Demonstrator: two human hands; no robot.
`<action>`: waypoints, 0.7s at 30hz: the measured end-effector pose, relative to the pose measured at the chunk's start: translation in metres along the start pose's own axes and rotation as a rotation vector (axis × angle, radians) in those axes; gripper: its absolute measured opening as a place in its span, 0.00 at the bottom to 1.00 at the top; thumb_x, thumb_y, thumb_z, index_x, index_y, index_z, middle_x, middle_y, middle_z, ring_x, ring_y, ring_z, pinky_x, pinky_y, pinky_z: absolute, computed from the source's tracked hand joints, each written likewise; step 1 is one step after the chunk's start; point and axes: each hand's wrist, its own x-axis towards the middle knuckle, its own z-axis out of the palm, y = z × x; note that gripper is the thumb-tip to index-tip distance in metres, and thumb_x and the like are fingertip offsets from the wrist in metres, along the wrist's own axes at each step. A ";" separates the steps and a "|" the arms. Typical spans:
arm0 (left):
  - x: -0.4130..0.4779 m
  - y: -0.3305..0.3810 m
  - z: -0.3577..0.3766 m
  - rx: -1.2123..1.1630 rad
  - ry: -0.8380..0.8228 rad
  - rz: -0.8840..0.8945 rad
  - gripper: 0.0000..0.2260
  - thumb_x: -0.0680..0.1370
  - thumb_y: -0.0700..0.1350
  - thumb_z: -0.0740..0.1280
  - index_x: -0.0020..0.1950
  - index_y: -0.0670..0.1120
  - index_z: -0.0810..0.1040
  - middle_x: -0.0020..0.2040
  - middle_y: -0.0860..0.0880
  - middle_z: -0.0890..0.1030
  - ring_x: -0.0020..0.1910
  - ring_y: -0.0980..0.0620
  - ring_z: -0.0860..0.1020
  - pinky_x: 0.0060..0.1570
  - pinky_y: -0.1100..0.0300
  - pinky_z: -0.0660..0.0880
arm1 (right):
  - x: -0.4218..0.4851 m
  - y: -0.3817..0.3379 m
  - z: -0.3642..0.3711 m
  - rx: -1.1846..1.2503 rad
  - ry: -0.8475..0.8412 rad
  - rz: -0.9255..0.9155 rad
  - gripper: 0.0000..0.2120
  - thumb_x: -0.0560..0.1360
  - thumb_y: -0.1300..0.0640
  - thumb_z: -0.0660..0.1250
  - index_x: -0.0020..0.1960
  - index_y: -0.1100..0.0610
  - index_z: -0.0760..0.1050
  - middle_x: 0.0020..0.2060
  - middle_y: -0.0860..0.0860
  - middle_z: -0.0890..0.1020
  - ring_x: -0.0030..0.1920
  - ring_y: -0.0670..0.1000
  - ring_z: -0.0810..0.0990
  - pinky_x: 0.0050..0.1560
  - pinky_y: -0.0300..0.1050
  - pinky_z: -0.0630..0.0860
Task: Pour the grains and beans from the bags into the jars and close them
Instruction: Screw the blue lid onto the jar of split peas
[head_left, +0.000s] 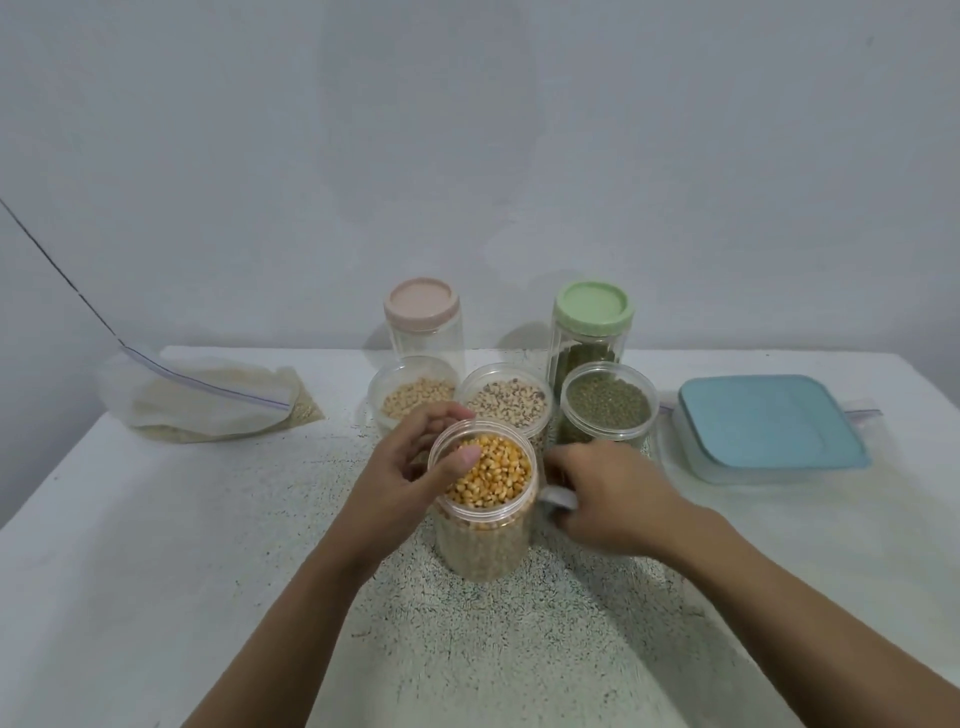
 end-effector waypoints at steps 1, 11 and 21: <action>0.000 -0.001 0.000 -0.003 -0.002 0.001 0.17 0.72 0.58 0.73 0.60 0.58 0.79 0.58 0.53 0.83 0.56 0.52 0.83 0.49 0.61 0.81 | -0.002 -0.001 -0.009 0.077 0.059 0.027 0.04 0.77 0.51 0.69 0.49 0.49 0.75 0.39 0.43 0.80 0.37 0.42 0.80 0.36 0.36 0.75; -0.003 -0.023 0.001 -0.183 -0.201 -0.060 0.38 0.65 0.69 0.77 0.73 0.68 0.67 0.69 0.53 0.78 0.69 0.47 0.77 0.65 0.46 0.76 | 0.005 -0.042 -0.020 0.340 0.397 -0.293 0.10 0.80 0.45 0.63 0.59 0.48 0.74 0.65 0.46 0.72 0.60 0.45 0.72 0.62 0.49 0.74; 0.003 -0.038 -0.001 -0.050 -0.244 -0.023 0.42 0.64 0.48 0.78 0.74 0.49 0.62 0.62 0.54 0.80 0.65 0.54 0.78 0.57 0.61 0.78 | 0.012 -0.055 -0.026 0.091 0.193 -0.514 0.20 0.80 0.40 0.64 0.66 0.49 0.67 0.67 0.46 0.72 0.66 0.48 0.67 0.69 0.51 0.62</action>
